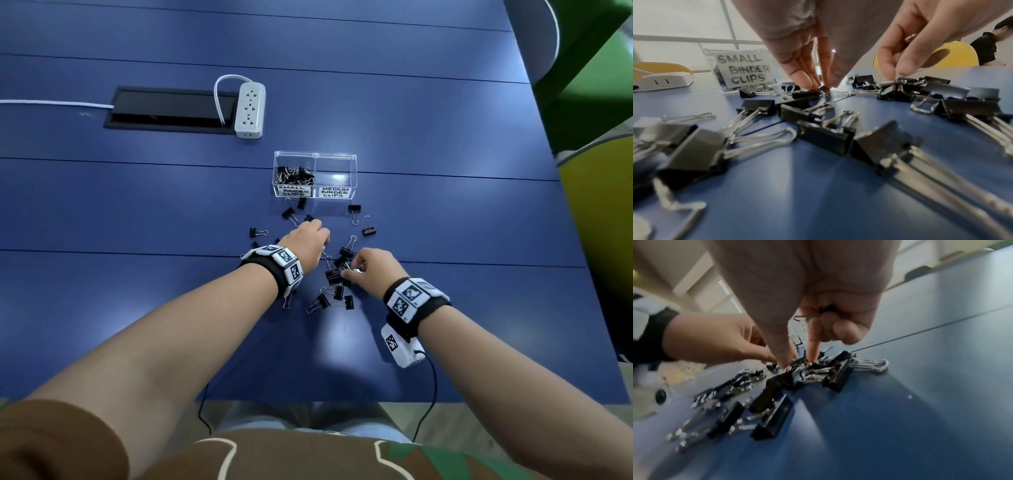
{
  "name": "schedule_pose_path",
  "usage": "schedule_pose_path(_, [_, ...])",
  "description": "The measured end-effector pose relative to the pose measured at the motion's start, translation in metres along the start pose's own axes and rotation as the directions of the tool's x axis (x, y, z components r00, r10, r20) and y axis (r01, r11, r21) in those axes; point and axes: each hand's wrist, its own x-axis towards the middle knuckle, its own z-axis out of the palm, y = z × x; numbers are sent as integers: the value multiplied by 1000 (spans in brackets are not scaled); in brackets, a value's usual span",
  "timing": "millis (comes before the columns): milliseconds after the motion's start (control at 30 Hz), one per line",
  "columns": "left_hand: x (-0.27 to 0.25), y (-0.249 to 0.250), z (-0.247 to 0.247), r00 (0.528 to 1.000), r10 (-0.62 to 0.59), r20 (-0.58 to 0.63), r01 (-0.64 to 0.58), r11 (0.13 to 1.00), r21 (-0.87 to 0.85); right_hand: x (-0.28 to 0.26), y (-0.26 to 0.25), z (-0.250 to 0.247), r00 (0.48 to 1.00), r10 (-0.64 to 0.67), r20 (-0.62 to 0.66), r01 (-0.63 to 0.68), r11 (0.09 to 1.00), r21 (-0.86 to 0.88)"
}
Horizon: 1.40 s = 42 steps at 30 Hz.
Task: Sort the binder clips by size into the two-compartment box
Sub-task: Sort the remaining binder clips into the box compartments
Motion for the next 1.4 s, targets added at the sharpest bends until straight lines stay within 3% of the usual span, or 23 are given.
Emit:
schedule_pose_path(100, [-7,-2,3,1000,21,-12,-21,1000,13,2,-13,2,1000,-6,7,6,993,-115])
schedule_pose_path(300, [-13,0,1,999,-1,-45,3,999,51,15,-17,-14,996,42,-84,-30,989,145])
schedule_pose_path(400, [-18,1,-3,999,-32,-29,31,998,-49,19,-6,-23,987,72,-145,-43,981,190])
schedule_pose_path(500, [-22,6,-9,986,-160,-46,145,960,-242,12,7,-27,986,66,-154,-44,989,140])
schedule_pose_path(567, [-21,14,-14,976,-218,-25,200,929,-312,5,16,-24,993,31,-113,-22,997,77])
schedule_pose_path(667, [-18,28,-15,979,-203,34,202,917,-344,-3,26,-14,1000,-1,-17,1,1000,12])
schedule_pose_path(733, [-14,37,-11,984,-174,46,179,926,-333,-5,30,-9,1000,-5,-19,5,1000,21])
schedule_pose_path(867, [-8,49,1,992,-113,60,123,974,-189,-9,36,-9,990,-12,-140,25,995,97])
schedule_pose_path(1000, [-7,50,11,994,-38,100,41,999,-23,-13,38,-9,992,8,-129,-3,999,41])
schedule_pose_path(1133, [-3,48,8,993,-74,93,77,997,-27,-17,37,-4,997,3,-72,-4,1000,-9])
schedule_pose_path(1233, [-3,45,5,991,-102,92,106,994,-39,-16,32,-5,992,0,-123,2,1000,20])
schedule_pose_path(1400, [-4,41,6,982,-158,102,170,978,-123,-19,19,0,991,-103,-85,107,994,39])
